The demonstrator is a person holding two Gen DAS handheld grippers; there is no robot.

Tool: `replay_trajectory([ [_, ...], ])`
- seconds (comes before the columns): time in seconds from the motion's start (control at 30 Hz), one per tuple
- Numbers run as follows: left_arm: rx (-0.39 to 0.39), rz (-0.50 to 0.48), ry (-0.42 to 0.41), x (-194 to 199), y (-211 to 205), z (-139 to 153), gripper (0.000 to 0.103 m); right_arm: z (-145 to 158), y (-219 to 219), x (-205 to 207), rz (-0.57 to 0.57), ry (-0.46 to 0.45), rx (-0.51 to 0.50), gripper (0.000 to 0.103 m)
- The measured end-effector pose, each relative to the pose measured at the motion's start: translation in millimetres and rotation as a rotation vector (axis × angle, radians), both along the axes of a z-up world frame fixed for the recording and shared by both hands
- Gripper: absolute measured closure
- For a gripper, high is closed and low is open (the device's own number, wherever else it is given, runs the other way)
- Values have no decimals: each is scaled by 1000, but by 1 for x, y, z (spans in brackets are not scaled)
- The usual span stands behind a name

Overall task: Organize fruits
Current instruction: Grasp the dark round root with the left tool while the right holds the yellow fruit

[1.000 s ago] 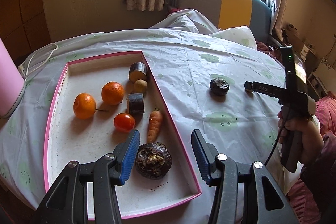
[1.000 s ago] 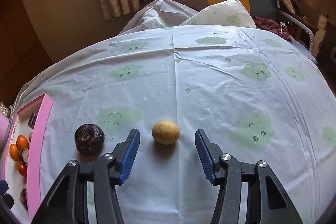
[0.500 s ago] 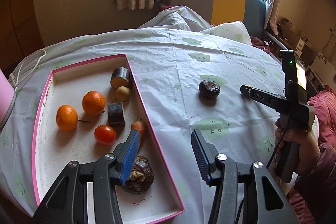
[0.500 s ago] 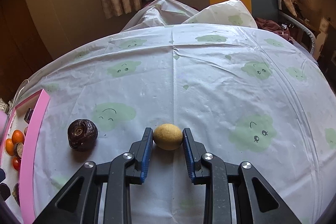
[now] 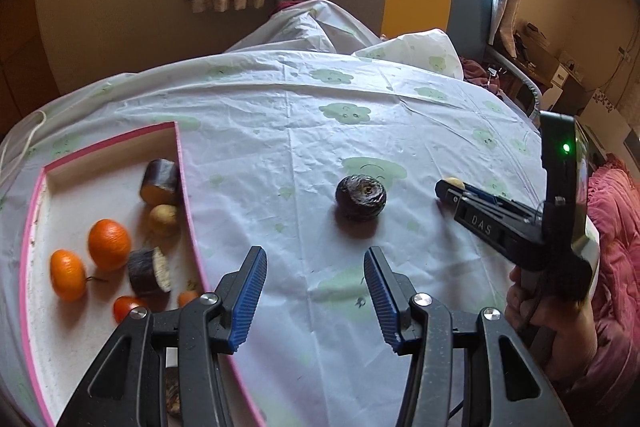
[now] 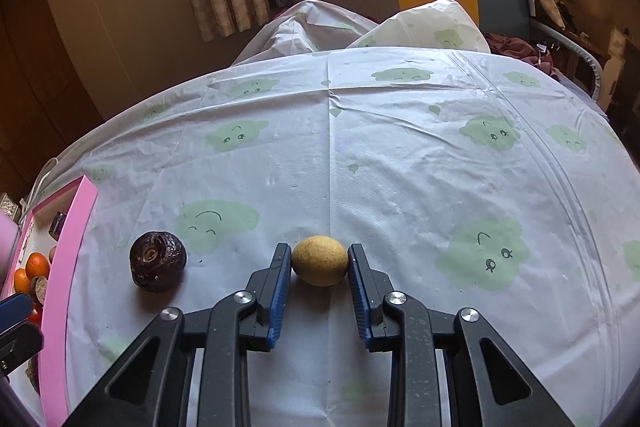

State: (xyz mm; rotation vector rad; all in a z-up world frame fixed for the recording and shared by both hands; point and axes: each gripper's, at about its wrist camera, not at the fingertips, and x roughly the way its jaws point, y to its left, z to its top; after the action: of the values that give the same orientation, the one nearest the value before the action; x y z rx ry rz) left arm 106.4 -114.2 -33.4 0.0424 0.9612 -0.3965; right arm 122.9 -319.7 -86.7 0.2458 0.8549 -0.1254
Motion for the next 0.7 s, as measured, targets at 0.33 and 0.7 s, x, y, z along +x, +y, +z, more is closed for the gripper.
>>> replay_trajectory([
  [0.33,-24,-15,72,44,-41,-15,50,0,-3,-1,-2,-9,18,74],
  [0.7,82,-34,55,60,-76,-44,57,-1,-4,-1,-2,-16,32,74],
])
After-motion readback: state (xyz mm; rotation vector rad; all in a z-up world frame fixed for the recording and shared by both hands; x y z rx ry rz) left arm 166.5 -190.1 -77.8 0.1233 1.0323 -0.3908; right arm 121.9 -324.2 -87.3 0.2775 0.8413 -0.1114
